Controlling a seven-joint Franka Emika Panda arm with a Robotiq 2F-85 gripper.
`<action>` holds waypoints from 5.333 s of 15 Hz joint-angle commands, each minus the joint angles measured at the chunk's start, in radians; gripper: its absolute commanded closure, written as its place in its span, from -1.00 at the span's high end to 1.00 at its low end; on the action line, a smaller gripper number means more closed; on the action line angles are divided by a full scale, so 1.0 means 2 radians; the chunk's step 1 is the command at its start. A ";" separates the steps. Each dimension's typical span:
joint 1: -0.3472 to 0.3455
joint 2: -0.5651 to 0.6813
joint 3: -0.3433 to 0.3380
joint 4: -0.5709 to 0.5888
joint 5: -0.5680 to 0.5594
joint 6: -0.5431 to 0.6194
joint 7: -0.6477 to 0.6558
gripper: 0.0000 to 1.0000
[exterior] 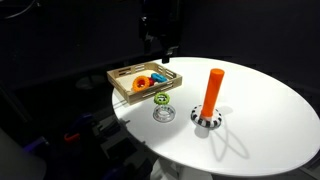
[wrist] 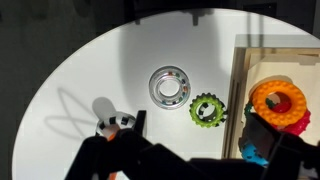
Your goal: Pick up the clear ring and put it in the wooden tray
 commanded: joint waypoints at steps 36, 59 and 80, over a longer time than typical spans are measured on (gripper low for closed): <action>0.034 0.266 -0.089 0.010 -0.122 0.215 0.211 1.00; 0.078 0.292 -0.120 0.030 -0.146 0.212 0.273 -0.23; 0.067 0.221 -0.043 0.087 -0.055 0.082 0.238 -0.84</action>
